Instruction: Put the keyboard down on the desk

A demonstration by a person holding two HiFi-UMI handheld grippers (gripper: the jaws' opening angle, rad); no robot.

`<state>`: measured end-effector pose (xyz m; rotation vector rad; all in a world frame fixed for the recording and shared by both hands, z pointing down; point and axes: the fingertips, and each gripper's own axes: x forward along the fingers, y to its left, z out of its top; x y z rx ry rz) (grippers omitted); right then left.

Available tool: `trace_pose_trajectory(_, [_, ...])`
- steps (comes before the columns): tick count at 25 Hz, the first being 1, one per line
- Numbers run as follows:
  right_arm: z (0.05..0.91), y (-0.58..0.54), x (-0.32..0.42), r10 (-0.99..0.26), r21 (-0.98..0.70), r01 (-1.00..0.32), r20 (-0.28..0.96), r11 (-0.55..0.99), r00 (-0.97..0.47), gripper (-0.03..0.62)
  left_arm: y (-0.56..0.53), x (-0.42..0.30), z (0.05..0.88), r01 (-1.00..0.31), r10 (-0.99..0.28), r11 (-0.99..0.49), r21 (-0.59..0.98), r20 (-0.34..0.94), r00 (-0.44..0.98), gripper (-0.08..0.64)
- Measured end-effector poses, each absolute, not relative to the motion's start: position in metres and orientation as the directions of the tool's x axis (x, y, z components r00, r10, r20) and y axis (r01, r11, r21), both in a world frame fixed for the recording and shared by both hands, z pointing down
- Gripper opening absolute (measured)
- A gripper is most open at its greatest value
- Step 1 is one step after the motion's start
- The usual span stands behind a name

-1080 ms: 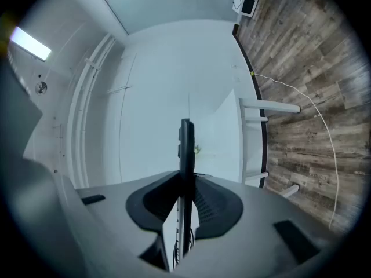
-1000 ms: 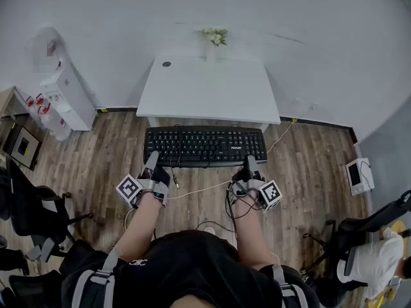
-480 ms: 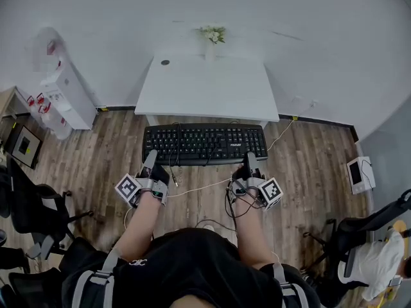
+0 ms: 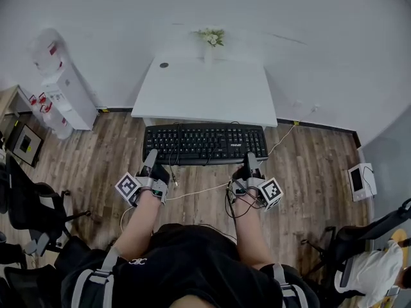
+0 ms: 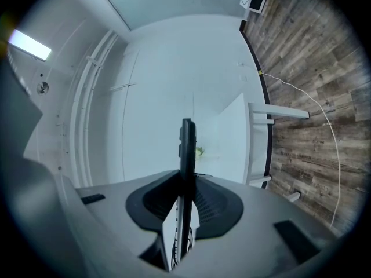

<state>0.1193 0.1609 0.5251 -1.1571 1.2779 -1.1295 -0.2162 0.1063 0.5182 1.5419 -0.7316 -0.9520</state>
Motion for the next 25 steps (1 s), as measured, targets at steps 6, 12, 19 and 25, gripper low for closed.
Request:
trace_pose_trajectory(6, [0.523,0.152,0.144,-0.992,-0.992,-0.036,-0.119,0.12,-0.038,0.077,0.103,-0.194,0.521,0.048,-0.866,-0.2,0.979,-0.199,0.459,0.071])
trace_pose_trajectory(12, [0.529,0.144,0.156,-0.993,-0.993,-0.034,-0.11,0.112,-0.052,0.077,0.1,-0.182,0.527,0.047,-0.873,-0.194,0.98,-0.194,0.448,0.071])
trace_pose_trajectory(19, [0.538,0.087,0.167,-0.994,-0.995,-0.031,-0.093,0.095,-0.062,0.077,0.046,-0.172,0.524,0.028,-0.876,-0.203,0.979,-0.194,0.441,0.069])
trace_pose_trajectory(25, [0.54,0.066,0.167,-0.991,-0.992,-0.042,-0.117,0.12,-0.065,0.077,0.023,-0.169,0.535,0.053,-0.872,-0.223,0.973,-0.224,0.435,0.069])
